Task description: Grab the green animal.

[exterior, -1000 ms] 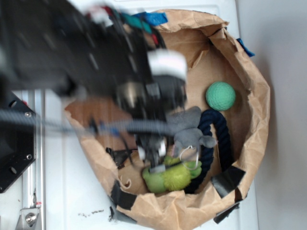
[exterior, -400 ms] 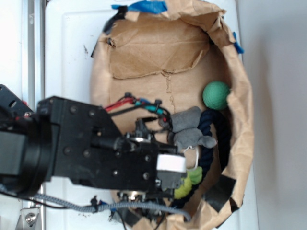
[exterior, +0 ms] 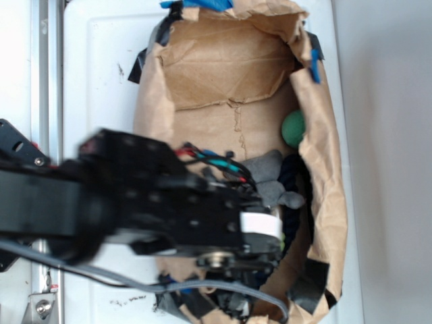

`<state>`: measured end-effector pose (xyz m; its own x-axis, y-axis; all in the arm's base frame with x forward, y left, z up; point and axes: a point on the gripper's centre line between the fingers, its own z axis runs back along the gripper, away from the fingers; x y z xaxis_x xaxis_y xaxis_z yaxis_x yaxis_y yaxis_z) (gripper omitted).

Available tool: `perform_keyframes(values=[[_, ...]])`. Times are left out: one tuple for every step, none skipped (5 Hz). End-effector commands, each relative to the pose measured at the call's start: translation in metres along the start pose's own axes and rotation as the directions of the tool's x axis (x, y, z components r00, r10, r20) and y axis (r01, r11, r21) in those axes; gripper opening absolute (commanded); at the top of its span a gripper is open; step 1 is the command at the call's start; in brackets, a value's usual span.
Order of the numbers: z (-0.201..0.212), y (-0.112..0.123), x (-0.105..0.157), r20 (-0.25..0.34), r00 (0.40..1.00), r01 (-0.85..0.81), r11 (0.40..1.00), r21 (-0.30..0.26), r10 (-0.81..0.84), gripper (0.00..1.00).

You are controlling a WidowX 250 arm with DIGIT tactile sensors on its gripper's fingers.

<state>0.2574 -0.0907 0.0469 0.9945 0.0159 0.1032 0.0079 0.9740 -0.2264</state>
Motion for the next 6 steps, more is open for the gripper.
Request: perform_keyframes(values=[[-0.013,-0.002,0.025,0.022,1.0,-0.004,0.998,0.062,0.002,0.75],[0.005,0.001,0.024,0.039,0.999,-0.002,0.996,0.085,-0.002,0.0],[0.038,0.019,0.022,0.051,0.998,0.031,0.996,0.089,-0.035,0.0],[0.075,0.049,0.018,0.067,0.997,0.02,0.995,0.101,-0.027,0.0],[0.104,0.062,0.017,0.051,0.996,0.061,0.978,0.199,-0.073,0.0],[0.127,0.069,0.013,0.046,0.996,0.064,0.969,0.24,-0.077,0.0]])
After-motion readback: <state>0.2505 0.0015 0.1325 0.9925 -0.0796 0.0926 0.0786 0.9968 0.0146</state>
